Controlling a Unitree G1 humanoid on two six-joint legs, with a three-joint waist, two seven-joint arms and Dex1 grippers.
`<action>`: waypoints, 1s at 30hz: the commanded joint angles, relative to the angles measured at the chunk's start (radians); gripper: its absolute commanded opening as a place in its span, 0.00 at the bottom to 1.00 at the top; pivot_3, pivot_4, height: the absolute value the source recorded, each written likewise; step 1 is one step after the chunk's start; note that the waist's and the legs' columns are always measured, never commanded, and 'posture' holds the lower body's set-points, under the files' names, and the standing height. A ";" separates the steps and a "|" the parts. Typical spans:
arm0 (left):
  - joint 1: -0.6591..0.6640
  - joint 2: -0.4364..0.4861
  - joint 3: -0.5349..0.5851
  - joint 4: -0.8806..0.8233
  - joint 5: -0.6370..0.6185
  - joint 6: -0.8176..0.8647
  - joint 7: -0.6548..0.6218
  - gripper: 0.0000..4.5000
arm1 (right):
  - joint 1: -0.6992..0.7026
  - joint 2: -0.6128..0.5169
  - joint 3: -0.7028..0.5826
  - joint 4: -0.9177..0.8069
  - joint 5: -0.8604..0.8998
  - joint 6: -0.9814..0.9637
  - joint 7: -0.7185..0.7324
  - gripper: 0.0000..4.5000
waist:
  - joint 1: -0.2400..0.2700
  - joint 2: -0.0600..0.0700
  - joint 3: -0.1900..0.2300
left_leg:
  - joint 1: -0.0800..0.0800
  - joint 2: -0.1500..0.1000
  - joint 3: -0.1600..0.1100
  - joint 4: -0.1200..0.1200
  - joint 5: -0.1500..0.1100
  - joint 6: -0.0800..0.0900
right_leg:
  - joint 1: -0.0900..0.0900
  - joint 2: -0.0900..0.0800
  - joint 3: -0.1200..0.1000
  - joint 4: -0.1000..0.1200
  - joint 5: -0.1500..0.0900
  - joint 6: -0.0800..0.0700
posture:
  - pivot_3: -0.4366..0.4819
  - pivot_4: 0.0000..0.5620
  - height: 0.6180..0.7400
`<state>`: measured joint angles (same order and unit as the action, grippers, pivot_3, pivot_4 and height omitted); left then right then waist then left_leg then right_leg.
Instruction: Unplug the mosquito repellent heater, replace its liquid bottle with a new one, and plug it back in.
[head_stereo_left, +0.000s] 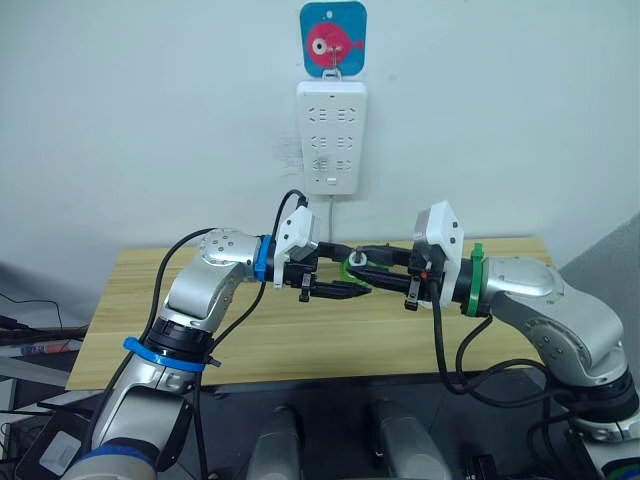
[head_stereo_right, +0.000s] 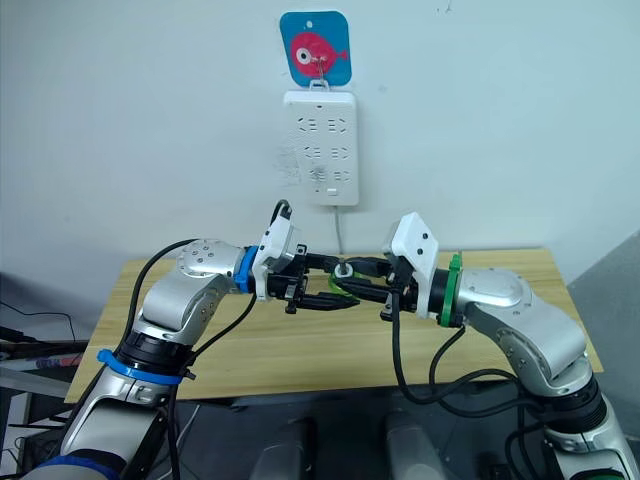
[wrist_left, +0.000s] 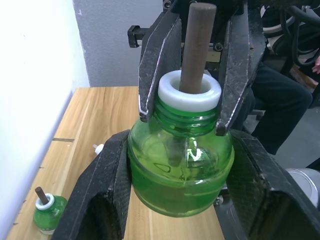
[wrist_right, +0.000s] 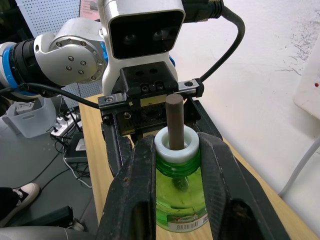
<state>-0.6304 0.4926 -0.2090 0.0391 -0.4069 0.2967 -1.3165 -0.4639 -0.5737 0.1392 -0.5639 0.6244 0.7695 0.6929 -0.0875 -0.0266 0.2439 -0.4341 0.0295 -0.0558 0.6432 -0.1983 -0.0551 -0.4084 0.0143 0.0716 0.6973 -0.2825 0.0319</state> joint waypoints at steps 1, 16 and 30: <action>-0.018 0.001 0.003 0.029 0.027 -0.033 0.002 0.72 | -0.026 -0.002 -0.049 -0.012 0.031 -0.012 0.017 0.18 | 0.000 0.000 -0.005 | 0.000 0.000 0.000 0.000 0.000 0.000 | 0.000 0.000 0.000 0.000 0.000 0.000 | 0.36 0.22 1.00; 0.053 -0.043 0.222 -0.124 -0.335 0.577 0.239 1.00 | -0.014 0.162 -0.379 0.049 0.408 0.149 -0.304 0.18 | 0.000 -0.002 -0.030 | 0.000 0.000 -0.001 0.000 0.000 0.000 | 0.001 0.000 -0.001 0.001 0.001 -0.002 | 0.38 0.19 1.00; 0.051 -0.323 0.460 -0.209 -0.764 0.847 0.767 1.00 | 0.088 0.397 -0.426 0.006 1.029 -0.018 -0.913 0.18 | 0.001 0.000 -0.053 | 0.001 0.000 -0.001 0.001 0.000 0.000 | 0.002 0.000 0.000 0.002 0.002 -0.003 | 0.39 0.19 1.00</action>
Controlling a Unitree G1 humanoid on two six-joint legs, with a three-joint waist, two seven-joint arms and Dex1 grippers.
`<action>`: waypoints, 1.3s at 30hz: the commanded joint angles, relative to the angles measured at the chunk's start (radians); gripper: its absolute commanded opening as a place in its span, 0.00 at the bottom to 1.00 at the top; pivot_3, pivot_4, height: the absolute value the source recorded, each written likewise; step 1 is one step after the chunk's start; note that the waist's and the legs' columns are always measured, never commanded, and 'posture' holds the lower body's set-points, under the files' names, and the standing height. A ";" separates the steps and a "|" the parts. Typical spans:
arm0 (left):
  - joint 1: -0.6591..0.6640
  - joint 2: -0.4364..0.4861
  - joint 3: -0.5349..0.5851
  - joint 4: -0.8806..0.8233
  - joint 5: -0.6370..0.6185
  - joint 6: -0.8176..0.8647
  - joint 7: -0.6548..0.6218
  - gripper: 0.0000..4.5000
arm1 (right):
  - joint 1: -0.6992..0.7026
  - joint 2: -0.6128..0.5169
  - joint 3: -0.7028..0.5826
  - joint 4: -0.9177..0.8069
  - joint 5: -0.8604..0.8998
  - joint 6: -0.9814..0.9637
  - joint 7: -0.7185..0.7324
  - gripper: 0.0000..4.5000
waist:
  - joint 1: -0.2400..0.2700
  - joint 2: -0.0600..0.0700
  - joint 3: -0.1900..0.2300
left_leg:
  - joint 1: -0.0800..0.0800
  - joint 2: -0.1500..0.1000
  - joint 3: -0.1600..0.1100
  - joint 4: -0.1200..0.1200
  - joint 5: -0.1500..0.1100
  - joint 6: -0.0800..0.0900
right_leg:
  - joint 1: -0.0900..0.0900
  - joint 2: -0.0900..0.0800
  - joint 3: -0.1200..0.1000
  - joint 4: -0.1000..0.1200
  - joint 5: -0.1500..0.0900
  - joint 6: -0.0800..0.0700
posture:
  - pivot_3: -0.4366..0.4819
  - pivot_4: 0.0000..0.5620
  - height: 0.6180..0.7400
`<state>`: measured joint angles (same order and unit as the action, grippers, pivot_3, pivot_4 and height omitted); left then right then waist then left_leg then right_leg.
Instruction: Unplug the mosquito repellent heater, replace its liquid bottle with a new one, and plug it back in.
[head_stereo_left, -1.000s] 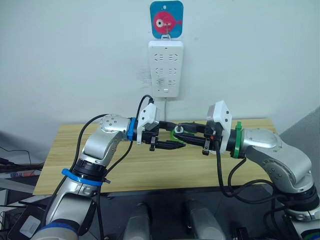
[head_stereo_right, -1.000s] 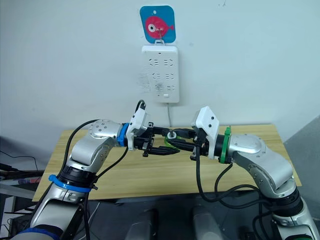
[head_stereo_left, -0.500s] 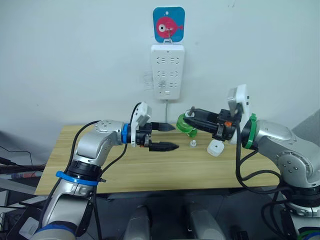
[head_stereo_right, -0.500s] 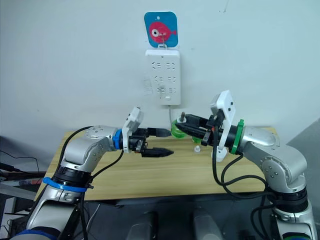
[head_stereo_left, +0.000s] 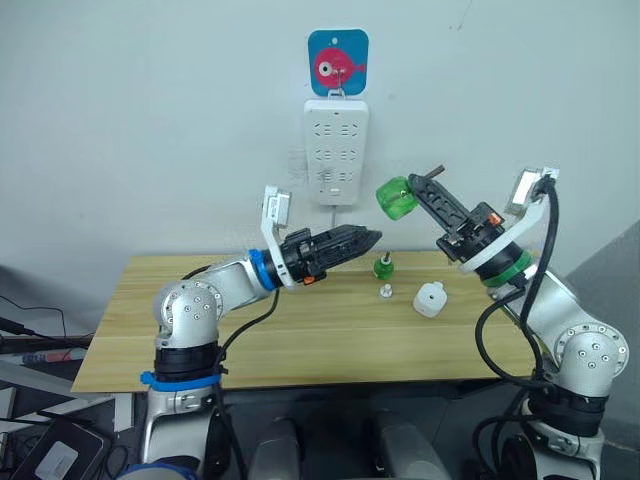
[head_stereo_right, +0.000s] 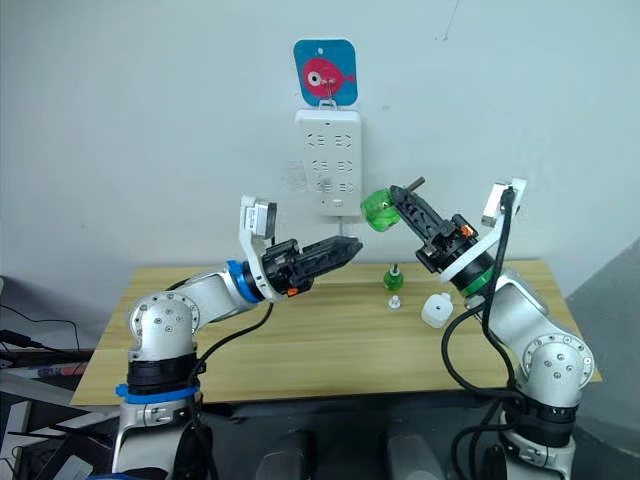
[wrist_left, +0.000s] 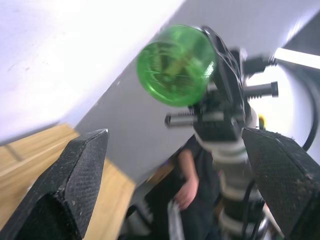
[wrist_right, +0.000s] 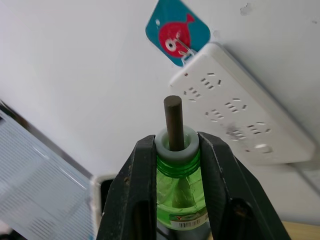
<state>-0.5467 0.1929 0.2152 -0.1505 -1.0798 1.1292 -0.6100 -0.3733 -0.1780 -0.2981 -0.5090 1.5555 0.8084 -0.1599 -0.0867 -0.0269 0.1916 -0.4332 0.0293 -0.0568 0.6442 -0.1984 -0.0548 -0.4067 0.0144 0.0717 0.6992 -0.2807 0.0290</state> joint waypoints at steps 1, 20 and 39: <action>-0.042 -0.034 0.045 -0.014 -0.124 0.022 0.085 1.00 | 0.000 -0.001 0.020 -0.052 0.122 -0.070 -0.077 0.18 | 0.000 0.000 -0.001 | 0.000 0.000 0.000 0.000 0.000 0.000 | 0.000 0.000 0.000 0.000 0.000 0.000 | 0.39 0.19 1.00; -0.093 -0.074 0.029 0.048 -0.454 0.001 0.355 1.00 | 0.020 -0.091 0.154 -0.093 0.241 -0.198 -0.112 0.18 | 0.001 0.004 -0.008 | 0.000 0.000 0.000 0.000 0.000 0.000 | 0.001 0.001 0.000 -0.001 -0.001 0.002 | 0.39 0.19 1.00; -0.060 -0.028 -0.018 0.035 -0.414 -0.059 0.286 0.52 | 0.055 -0.163 0.207 -0.122 0.289 -0.222 -0.093 0.35 | 0.002 0.005 -0.009 | 0.000 0.000 0.000 0.000 0.000 0.000 | 0.001 0.001 0.000 -0.001 -0.001 0.002 | 0.39 0.19 1.00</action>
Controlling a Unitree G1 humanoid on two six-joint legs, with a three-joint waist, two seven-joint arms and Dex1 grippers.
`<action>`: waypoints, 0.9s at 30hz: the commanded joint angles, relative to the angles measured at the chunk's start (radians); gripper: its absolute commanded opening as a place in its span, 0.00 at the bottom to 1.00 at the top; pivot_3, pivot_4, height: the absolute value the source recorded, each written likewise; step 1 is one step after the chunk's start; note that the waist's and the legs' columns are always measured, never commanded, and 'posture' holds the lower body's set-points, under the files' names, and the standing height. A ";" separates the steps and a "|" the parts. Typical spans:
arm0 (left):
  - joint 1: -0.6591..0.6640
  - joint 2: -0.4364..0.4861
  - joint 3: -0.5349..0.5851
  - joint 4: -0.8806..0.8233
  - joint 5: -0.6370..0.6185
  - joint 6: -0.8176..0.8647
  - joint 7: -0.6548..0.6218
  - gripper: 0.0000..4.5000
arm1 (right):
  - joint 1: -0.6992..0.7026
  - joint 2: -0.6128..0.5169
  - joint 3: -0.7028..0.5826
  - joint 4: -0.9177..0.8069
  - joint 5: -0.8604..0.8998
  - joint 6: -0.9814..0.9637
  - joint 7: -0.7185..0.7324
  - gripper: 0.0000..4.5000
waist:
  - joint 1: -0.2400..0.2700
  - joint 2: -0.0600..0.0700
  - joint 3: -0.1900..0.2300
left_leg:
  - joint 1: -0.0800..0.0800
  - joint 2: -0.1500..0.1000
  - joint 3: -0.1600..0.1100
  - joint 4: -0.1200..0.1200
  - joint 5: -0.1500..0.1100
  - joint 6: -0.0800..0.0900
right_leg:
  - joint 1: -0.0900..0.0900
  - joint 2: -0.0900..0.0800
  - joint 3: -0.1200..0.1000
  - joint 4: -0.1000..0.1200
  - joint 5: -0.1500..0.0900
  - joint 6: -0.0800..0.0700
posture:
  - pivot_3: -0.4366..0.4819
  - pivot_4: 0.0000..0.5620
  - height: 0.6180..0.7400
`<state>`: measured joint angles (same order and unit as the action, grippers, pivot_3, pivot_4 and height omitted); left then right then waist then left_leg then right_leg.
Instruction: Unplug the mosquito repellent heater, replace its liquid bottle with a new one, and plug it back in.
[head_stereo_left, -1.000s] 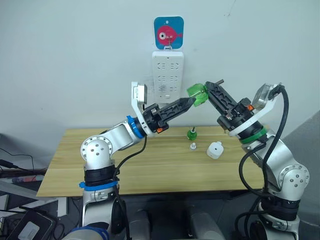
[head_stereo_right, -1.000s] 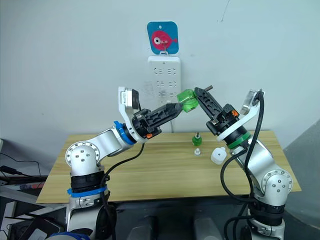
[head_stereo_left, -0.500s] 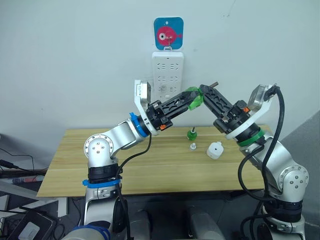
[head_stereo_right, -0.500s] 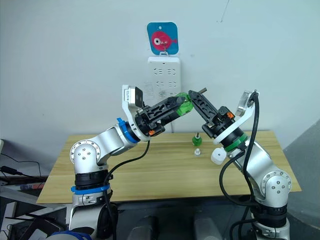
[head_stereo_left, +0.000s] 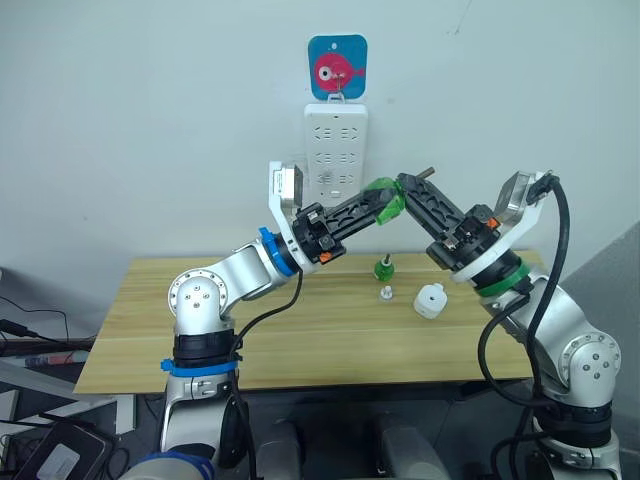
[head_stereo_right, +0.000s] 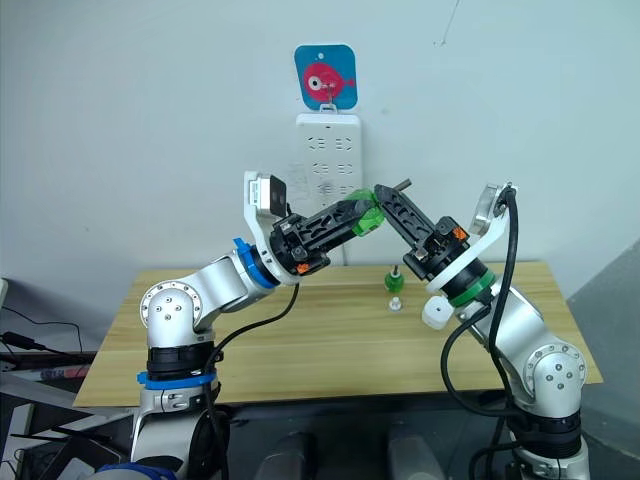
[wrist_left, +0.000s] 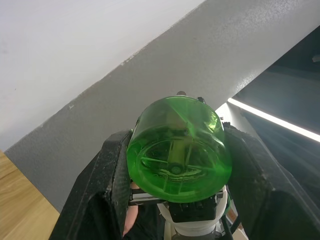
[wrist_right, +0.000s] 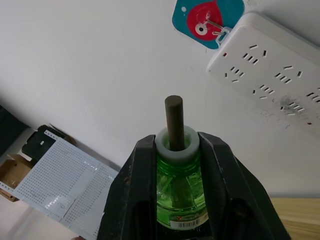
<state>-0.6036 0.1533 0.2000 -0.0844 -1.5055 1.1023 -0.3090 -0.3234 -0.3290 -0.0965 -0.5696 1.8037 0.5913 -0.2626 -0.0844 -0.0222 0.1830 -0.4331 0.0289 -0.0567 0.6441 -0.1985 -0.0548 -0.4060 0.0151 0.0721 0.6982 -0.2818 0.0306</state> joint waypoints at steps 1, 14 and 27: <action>-0.001 0.017 -0.002 -0.032 0.015 -0.033 -0.020 0.52 | 0.008 -0.022 0.000 -0.060 0.035 -0.007 0.006 0.43 | 0.000 0.000 0.000 | 0.000 0.000 0.000 0.000 0.000 0.000 | 0.000 0.000 0.000 0.000 0.000 0.000 | 0.39 0.19 1.00; 0.045 0.252 -0.041 -0.014 0.315 -0.111 -0.254 0.52 | 0.174 -0.497 -0.012 0.091 -0.481 0.222 -0.085 1.00 | 0.005 0.000 0.000 | 0.001 0.000 0.002 -0.001 0.000 0.000 | 0.000 0.001 0.001 -0.001 -0.002 0.002 | 0.40 0.25 1.00; 0.069 0.262 -0.096 -0.037 0.463 -0.154 -0.362 0.52 | -0.008 -0.062 0.104 0.286 -0.899 0.333 -0.391 1.00 | 0.005 0.000 0.000 | 0.001 0.000 0.003 -0.002 0.000 0.000 | -0.001 0.000 0.003 -0.002 -0.002 0.002 | 0.40 0.29 1.00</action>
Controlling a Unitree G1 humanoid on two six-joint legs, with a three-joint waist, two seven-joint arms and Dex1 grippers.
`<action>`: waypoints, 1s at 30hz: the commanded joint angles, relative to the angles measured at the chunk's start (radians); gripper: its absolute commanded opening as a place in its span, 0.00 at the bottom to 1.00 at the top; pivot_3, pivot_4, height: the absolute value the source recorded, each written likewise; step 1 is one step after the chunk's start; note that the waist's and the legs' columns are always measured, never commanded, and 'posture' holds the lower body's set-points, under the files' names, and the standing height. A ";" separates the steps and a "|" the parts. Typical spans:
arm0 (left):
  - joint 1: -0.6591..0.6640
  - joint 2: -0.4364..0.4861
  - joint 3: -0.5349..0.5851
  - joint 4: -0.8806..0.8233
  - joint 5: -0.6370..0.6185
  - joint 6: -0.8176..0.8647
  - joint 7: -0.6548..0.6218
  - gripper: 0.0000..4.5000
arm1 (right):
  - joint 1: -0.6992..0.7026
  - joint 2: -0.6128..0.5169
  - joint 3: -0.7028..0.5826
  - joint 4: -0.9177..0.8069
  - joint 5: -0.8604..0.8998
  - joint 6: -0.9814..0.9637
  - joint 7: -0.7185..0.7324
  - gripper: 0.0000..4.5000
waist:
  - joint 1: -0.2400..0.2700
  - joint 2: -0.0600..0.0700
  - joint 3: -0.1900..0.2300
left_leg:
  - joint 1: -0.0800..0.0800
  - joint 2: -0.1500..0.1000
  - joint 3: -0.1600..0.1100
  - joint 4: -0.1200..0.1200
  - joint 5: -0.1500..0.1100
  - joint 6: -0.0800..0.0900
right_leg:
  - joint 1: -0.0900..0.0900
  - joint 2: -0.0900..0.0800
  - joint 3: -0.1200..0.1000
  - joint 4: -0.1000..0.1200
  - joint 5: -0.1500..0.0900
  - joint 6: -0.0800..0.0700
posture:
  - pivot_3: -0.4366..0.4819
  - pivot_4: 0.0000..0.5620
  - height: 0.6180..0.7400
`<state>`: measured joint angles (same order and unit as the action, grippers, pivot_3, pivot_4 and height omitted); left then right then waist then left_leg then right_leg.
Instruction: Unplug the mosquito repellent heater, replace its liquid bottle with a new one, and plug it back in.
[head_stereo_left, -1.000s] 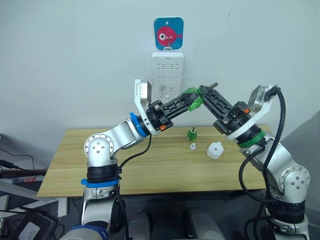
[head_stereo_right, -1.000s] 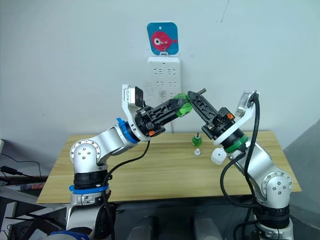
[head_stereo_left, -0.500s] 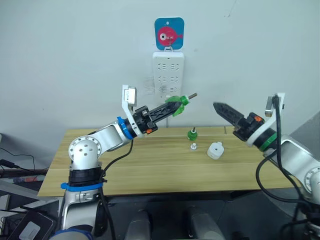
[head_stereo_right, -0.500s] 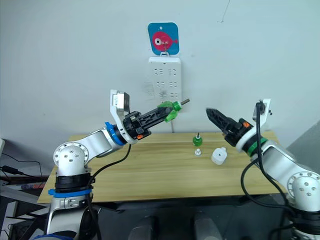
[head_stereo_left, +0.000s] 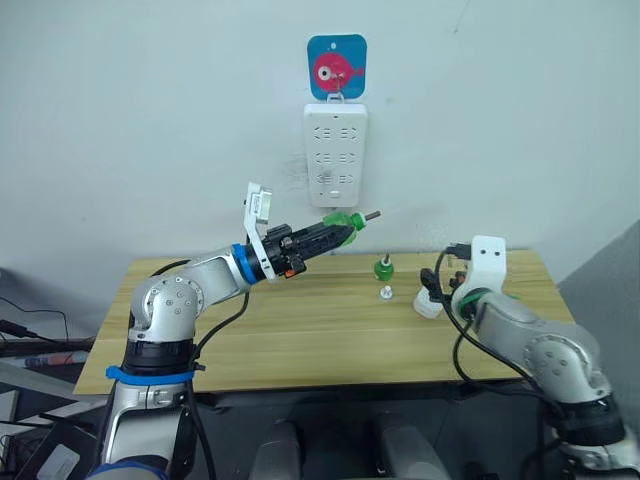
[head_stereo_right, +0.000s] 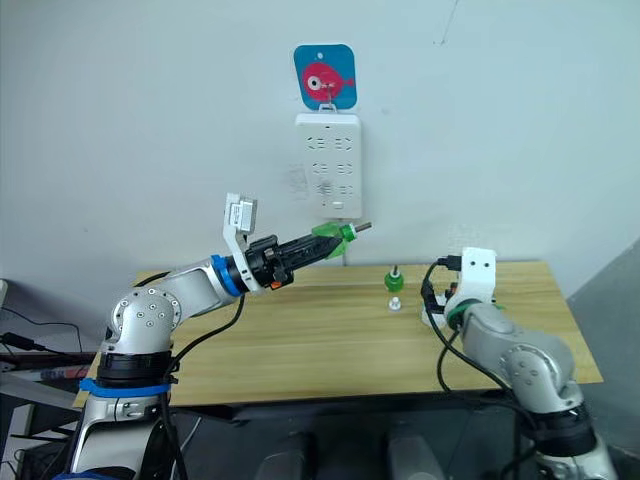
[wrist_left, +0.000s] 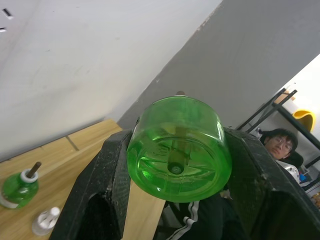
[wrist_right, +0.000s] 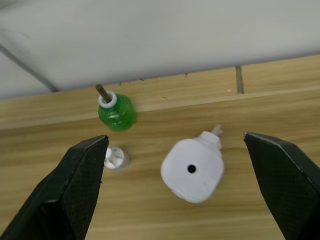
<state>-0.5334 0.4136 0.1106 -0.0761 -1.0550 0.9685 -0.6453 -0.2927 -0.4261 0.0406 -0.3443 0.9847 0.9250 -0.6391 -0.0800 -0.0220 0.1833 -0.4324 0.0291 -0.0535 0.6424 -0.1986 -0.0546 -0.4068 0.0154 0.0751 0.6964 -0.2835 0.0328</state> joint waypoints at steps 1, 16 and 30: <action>-0.001 -0.001 -0.008 -0.045 0.018 -0.020 -0.029 0.52 | -0.054 0.053 -0.035 0.101 -0.115 -0.001 -0.009 1.00 | 0.003 0.000 0.000 | 0.000 0.000 0.000 0.000 0.000 0.000 | 0.000 0.000 0.000 0.000 0.000 0.000 | 0.40 0.29 1.00; -0.011 -0.014 -0.022 -0.026 0.068 -0.030 -0.079 0.52 | -0.158 0.309 -0.140 0.393 -0.414 -0.008 0.032 1.00 | -0.003 0.001 0.000 | 0.000 0.000 -0.001 -0.001 0.000 0.000 | 0.000 0.000 -0.001 0.000 0.000 -0.001 | 0.40 0.29 1.00; -0.009 -0.025 0.005 -0.021 0.068 -0.021 -0.071 0.52 | -0.183 0.368 -0.233 0.511 -0.530 0.007 0.161 0.92 | -0.003 0.001 0.001 | 0.000 0.000 -0.001 -0.002 0.000 0.000 | 0.000 0.000 -0.001 -0.001 0.000 0.000 | 0.42 0.30 1.00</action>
<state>-0.5284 0.3876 0.0926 -0.0720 -0.9761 0.9544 -0.7092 -0.4548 -0.0573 -0.1693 0.1789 0.4632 0.9288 -0.4943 -0.0830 -0.0209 0.1839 -0.4322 0.0295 -0.0544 0.6407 -0.1987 -0.0544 -0.4068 0.0156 0.0737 0.6957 -0.2834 0.0325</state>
